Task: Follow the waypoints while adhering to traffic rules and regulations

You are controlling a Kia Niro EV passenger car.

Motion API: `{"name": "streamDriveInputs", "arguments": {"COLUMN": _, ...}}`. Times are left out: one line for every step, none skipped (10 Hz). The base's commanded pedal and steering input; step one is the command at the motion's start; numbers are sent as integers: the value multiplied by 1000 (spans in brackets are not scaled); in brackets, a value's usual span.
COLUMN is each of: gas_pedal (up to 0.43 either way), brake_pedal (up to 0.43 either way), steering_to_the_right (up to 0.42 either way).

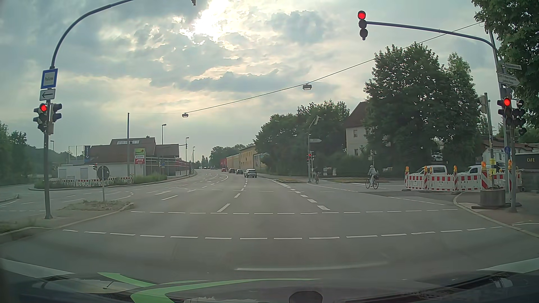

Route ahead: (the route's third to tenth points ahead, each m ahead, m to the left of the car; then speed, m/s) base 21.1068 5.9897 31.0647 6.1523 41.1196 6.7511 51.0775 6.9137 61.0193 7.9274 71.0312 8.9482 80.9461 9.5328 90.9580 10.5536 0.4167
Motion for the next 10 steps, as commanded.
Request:
{"name": "streamDriveInputs", "arguments": {"gas_pedal": 0, "brake_pedal": 250, "steering_to_the_right": -5}}
{"name": "streamDriveInputs", "arguments": {"gas_pedal": 0, "brake_pedal": 256, "steering_to_the_right": -5}}
{"name": "streamDriveInputs", "arguments": {"gas_pedal": 0, "brake_pedal": 256, "steering_to_the_right": -5}}
{"name": "streamDriveInputs", "arguments": {"gas_pedal": 0, "brake_pedal": 256, "steering_to_the_right": -5}}
{"name": "streamDriveInputs", "arguments": {"gas_pedal": 0, "brake_pedal": 256, "steering_to_the_right": -5}}
{"name": "streamDriveInputs", "arguments": {"gas_pedal": 0, "brake_pedal": 256, "steering_to_the_right": -5}}
{"name": "streamDriveInputs", "arguments": {"gas_pedal": 0, "brake_pedal": 256, "steering_to_the_right": -5}}
{"name": "streamDriveInputs", "arguments": {"gas_pedal": 0, "brake_pedal": 256, "steering_to_the_right": -5}}
{"name": "streamDriveInputs", "arguments": {"gas_pedal": 0, "brake_pedal": 256, "steering_to_the_right": -5}}
{"name": "streamDriveInputs", "arguments": {"gas_pedal": 0, "brake_pedal": 256, "steering_to_the_right": -5}}
